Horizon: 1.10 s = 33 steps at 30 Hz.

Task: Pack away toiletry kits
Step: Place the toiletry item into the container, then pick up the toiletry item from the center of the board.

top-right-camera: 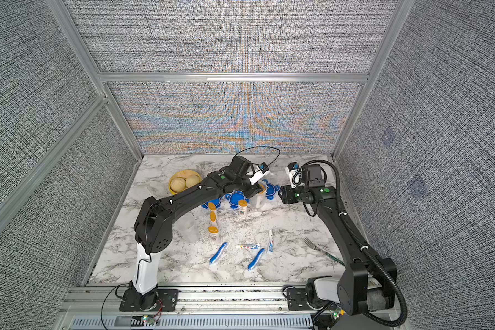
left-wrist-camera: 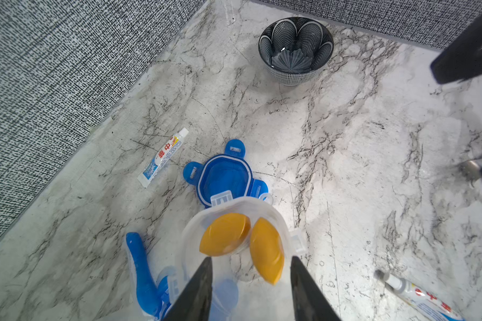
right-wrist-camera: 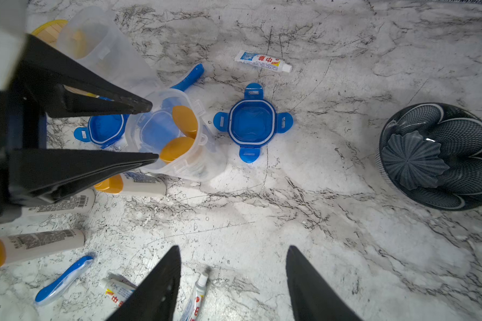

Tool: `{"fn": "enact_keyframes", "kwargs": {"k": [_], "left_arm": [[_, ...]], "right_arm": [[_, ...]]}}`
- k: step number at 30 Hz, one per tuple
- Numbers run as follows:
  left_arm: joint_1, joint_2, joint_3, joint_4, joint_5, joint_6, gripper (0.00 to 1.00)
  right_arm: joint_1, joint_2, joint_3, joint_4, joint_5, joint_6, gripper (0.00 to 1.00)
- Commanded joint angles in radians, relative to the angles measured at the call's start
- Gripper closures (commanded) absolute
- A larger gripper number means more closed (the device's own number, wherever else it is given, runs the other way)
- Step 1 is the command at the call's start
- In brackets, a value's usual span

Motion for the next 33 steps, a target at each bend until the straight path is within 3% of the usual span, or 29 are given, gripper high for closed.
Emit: {"fn": "enact_keyframes", "kwargs": {"k": [1, 6, 9, 23, 25, 33], "left_arm": [[0.004, -0.025, -0.006, 0.019, 0.023, -0.014, 0.49], [0.007, -0.107, -0.074, 0.091, 0.043, -0.050, 0.44], [0.009, -0.176, -0.129, 0.114, 0.057, -0.066, 0.42], [0.026, -0.461, -0.558, 0.331, 0.071, -0.151, 0.21], [0.027, -0.477, -0.582, 0.342, 0.072, -0.152, 0.17], [0.034, -0.509, -0.616, 0.346, 0.071, -0.138, 0.17]], "right_arm": [[0.000, -0.013, -0.020, 0.006, 0.003, 0.036, 0.37], [-0.002, -0.026, -0.085, 0.072, 0.028, 0.108, 0.39], [-0.019, 0.034, -0.043, 0.079, -0.029, 0.095, 0.41], [-0.055, 0.696, 0.676, -0.210, -0.111, -0.355, 0.44], [-0.055, 0.773, 0.740, -0.219, -0.114, -0.405, 0.44], [-0.051, 0.978, 0.890, -0.163, -0.164, -0.506, 0.45]]}}
